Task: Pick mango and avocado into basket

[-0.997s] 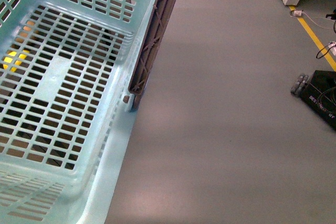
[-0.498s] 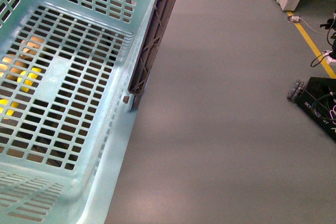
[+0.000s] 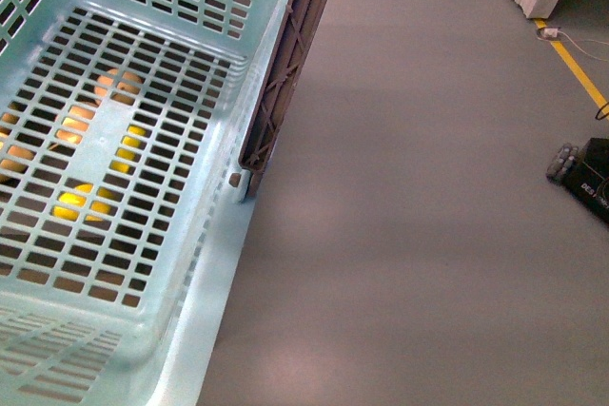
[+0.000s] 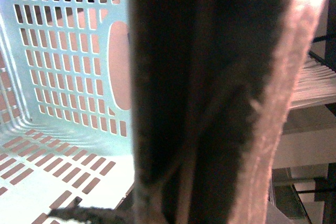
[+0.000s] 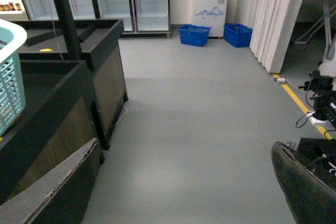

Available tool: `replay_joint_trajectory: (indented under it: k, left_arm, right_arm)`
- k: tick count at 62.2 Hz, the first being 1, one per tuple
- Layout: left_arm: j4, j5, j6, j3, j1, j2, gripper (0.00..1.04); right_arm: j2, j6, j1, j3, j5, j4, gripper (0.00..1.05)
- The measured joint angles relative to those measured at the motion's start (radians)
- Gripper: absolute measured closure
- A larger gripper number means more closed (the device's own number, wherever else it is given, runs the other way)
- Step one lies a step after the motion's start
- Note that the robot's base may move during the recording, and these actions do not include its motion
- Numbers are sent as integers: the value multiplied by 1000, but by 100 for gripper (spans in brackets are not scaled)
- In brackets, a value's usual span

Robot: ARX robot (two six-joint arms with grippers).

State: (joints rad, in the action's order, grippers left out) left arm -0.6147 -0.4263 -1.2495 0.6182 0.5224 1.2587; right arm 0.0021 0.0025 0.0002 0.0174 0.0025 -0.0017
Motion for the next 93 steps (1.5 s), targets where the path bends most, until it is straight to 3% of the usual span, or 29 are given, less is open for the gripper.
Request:
replay_joint_trajectory:
  k: [93]
  left_arm:
    - [1, 0, 5, -1, -3, 2, 91]
  right_arm:
    - [1, 0, 0, 0, -2, 0, 9]
